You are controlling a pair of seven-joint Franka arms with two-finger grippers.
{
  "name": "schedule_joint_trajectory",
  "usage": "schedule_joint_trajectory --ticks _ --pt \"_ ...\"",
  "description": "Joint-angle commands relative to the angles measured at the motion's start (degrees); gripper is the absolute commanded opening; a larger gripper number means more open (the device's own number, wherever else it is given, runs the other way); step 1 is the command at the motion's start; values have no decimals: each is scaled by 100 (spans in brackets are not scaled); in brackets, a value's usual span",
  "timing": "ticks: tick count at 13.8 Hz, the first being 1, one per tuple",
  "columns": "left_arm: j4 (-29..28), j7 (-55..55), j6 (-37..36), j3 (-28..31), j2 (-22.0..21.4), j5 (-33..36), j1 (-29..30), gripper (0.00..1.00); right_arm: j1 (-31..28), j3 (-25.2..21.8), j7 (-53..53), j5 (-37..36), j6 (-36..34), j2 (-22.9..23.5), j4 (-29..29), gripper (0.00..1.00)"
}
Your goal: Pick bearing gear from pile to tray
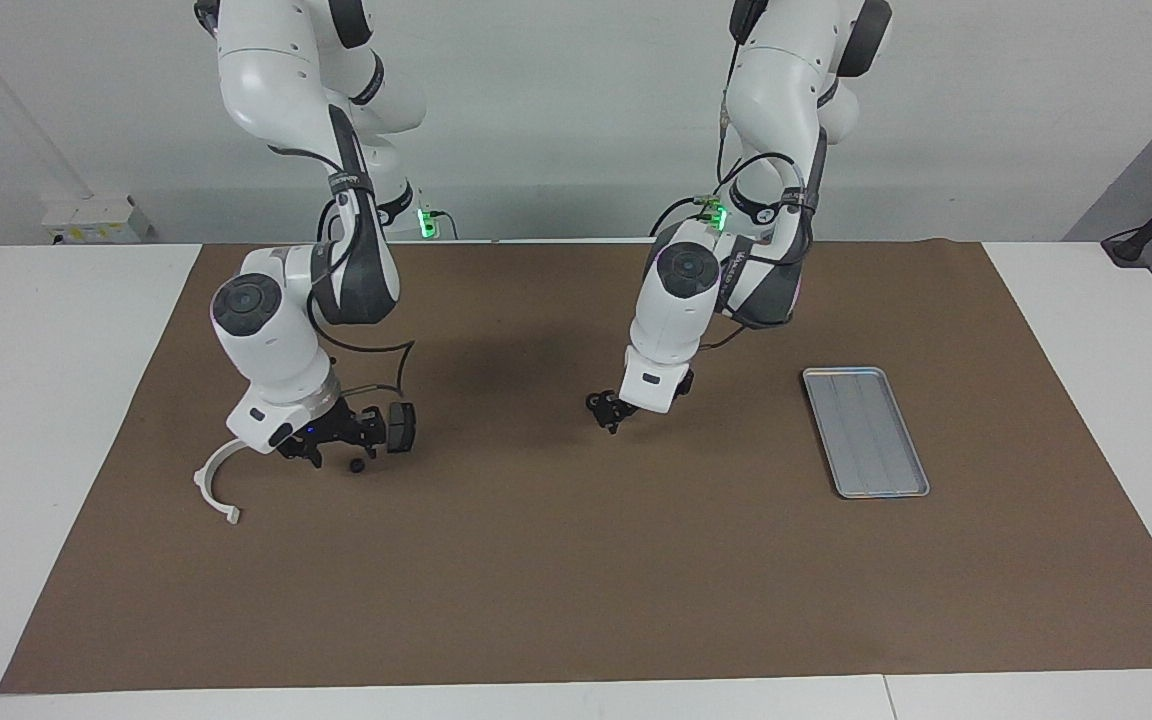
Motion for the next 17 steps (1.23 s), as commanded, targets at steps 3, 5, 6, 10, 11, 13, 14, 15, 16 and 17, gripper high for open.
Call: schedule_joint_trajectory --ticks 3,5,6,10,11,13,14,15,16,17 --pt "-200 -844 113 120 1 40 -568 100 -37 24 -207 77 184 -17 -181 84" --pt "-147 -959 70 120 88 49 -596 100 -28 24 -198 77 184 1 -181 84" --pt "-164 -1012 69 120 98 57 -648 100 -37 24 -207 77 210 36 -181 84" --pt "-217 -1021 253 129 282 171 -702 100 -46 24 -216 77 570 115 -330 84" --pt "-252 -1021 254 129 282 198 -701 100 -46 24 -225 77 579 124 -330 84" --pt "-261 -1126 280 129 282 198 -701 100 -46 24 -225 77 588 150 -330 84" --pt "-296 -1170 306 129 282 198 -701 100 -46 24 -225 77 588 151 -339 84" --pt "-340 -1171 376 129 282 198 -701 100 -46 24 -225 77 580 151 -348 84" --pt "-401 -1171 464 129 282 198 -701 100 -46 24 -233 77 588 159 -357 84" --pt "-445 -1171 508 129 282 198 -710 100 -46 24 -251 77 588 159 -374 84"
